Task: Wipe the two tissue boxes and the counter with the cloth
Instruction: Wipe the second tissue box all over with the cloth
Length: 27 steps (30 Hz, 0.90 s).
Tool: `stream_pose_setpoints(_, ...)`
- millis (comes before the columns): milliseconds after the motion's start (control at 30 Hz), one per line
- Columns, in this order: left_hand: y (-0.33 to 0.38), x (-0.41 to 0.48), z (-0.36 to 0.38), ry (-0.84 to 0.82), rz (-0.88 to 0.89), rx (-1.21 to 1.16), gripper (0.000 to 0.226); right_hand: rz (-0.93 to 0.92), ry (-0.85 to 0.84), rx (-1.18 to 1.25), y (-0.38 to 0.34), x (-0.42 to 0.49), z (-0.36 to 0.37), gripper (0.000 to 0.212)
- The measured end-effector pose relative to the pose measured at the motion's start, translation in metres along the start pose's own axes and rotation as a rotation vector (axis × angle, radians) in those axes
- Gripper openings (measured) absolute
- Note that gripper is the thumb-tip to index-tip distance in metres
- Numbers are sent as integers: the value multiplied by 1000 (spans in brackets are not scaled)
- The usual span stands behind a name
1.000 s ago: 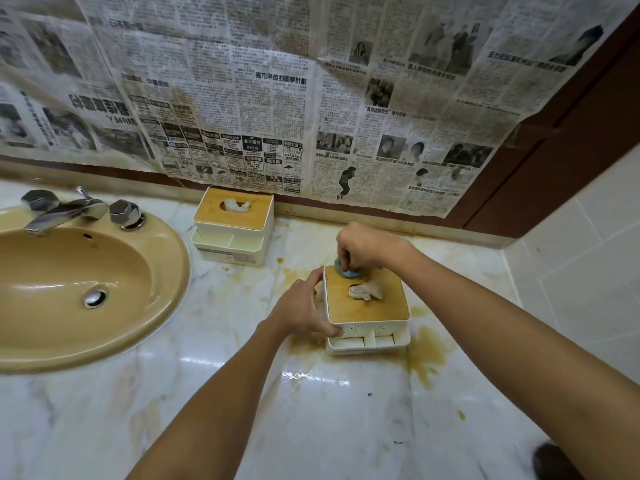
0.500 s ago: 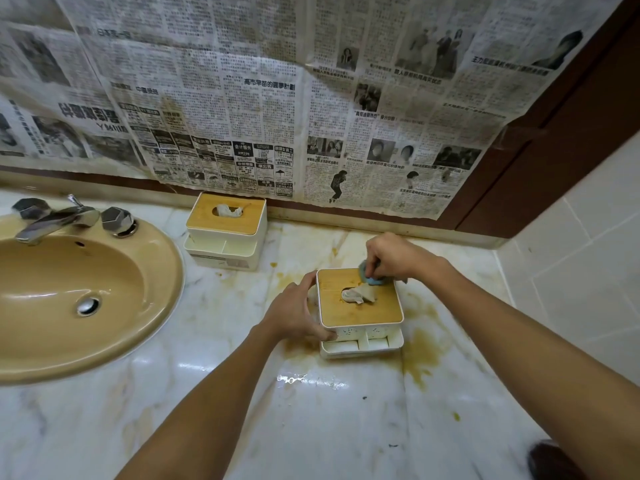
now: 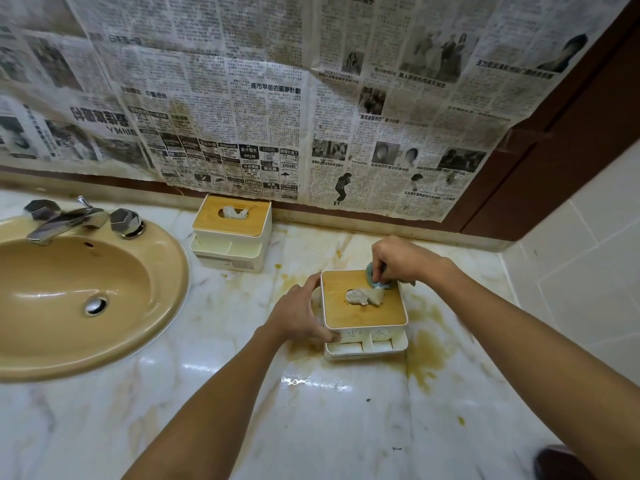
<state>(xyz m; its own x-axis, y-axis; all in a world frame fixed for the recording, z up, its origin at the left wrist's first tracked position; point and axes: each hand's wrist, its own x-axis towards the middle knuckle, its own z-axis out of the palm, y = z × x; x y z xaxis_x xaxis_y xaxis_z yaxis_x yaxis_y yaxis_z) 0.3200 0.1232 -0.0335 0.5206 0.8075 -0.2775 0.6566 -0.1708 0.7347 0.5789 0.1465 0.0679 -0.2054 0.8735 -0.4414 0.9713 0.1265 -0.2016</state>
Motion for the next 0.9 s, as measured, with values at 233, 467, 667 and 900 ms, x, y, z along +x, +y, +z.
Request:
stream_pose_setpoints(233, -1, 2, 1, -2, 10, -5, 129, -40, 19, -6, -35, 6, -3, 19)
stream_pose_setpoints(467, -7, 5, 6, 15, 12, -39, 123, -156, 22, -81, -78, 20, -2, 27)
stream_pose_setpoints(667, -7, 2, 9, 40, 19, -82, 123, -85, 436, 204, -98, -22, -17, 18)
stream_pose_setpoints(900, -2, -3, 10, 66, 23, -119, 122, 312, 646, 708, -116, -80, 79, 19)
